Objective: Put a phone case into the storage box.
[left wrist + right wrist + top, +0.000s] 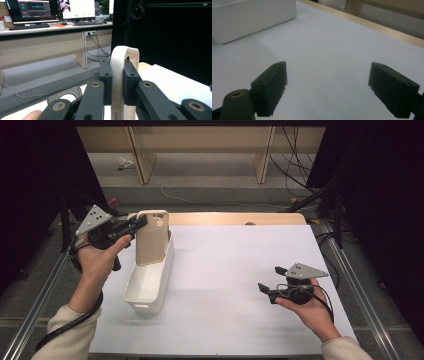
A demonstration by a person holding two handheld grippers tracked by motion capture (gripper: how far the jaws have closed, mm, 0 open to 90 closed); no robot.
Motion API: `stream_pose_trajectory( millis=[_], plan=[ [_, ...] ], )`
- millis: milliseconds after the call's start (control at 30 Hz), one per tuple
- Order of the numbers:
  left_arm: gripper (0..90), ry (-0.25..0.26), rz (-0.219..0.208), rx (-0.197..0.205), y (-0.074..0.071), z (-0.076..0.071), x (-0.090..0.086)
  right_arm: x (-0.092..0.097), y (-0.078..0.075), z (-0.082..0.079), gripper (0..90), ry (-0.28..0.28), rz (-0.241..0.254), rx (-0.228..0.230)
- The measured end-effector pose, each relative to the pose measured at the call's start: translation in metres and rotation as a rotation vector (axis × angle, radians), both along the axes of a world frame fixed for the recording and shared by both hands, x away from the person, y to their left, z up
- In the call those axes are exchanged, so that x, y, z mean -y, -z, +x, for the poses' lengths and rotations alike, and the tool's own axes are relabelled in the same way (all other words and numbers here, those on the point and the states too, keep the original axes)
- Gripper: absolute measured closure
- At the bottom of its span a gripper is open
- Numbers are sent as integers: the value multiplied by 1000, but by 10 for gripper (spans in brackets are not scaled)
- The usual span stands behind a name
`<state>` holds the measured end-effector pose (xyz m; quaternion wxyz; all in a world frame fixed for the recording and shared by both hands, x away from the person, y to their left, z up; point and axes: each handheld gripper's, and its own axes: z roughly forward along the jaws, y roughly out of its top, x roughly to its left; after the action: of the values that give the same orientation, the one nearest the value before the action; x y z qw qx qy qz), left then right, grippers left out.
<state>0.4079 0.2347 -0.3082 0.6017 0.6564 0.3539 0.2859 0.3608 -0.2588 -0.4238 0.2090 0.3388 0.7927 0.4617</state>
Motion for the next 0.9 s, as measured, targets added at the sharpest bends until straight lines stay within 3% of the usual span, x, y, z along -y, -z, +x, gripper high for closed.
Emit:
stream_pose_trajectory(
  millis=[900],
  plan=[
    [807, 49, 20, 25, 16, 27, -9, 0, 1, 0, 164, 1, 14, -4]
  ],
)
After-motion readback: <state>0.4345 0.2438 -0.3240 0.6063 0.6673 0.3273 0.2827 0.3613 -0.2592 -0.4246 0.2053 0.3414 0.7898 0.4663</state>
